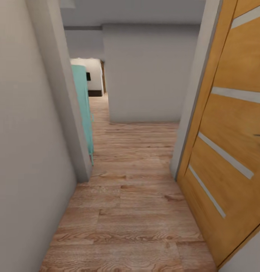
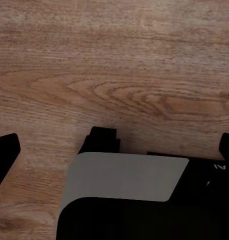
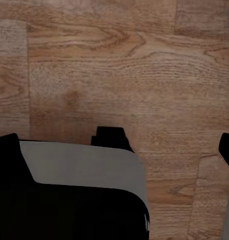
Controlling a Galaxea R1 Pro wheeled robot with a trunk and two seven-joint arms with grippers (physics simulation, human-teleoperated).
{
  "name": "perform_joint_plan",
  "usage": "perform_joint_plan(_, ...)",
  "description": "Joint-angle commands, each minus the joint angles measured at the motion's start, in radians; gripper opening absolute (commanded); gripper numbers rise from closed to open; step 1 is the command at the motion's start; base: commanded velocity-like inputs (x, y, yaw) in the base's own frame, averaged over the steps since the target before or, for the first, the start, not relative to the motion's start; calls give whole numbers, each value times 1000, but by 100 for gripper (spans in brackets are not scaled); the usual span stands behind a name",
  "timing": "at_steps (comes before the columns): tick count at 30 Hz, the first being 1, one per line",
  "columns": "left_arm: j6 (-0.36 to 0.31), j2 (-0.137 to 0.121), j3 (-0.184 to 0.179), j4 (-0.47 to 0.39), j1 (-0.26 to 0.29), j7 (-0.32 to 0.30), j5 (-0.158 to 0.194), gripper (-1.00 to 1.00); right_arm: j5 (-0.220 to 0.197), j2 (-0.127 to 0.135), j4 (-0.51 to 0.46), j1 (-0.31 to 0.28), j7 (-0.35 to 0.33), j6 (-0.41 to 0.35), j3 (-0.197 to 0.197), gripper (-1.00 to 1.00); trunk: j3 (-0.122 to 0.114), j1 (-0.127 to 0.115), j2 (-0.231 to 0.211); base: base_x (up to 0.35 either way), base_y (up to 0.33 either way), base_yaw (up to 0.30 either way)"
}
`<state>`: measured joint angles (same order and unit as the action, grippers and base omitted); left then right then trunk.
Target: Move the two storage containers from the living room to the garage. In the garage, place one container on the floor and stack the other container on top of it (either order is fine).
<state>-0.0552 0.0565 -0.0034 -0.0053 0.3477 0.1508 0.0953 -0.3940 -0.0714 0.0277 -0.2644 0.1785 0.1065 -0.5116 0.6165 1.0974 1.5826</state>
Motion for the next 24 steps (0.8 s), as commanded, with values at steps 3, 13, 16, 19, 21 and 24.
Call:
perform_joint_plan(3, -3, 0, -1, -1, 0, 3, 10, 100, -9, -1, 3, -1, 0, 6, -8, 100, 1, 0, 0, 296, 0, 4)
perform_joint_plan(13, -3, 0, -1, -1, 0, 3, 9, 100, -9, 0, 3, -1, -1, 7, -8, 100, 1, 0, 0, 296, 0, 0)
perform_joint_plan(16, -3, 0, -1, -1, 0, 3, 10, 100, -9, 2, 3, -1, -1, 8, -8, 100, 1, 0, 0, 297, 0, 0)
perform_joint_plan(19, -3, 0, -1, 0, 0, 3, 10, 100, -9, 2, 3, -1, -1, 8, -8, 100, 1, 0, 0, 301, 0, 0)
perform_joint_plan(21, -3, 0, -1, 0, 0, 3, 10, 100, -9, 2, 3, -1, -1, 7, -8, 100, 1, 0, 0, 313, 0, 0)
perform_joint_plan(24, -3, 0, -1, 0, 0, 3, 10, 100, -9, 2, 3, -1, -1, 7, -8, 100, 1, 0, 0, 318, 0, 0)
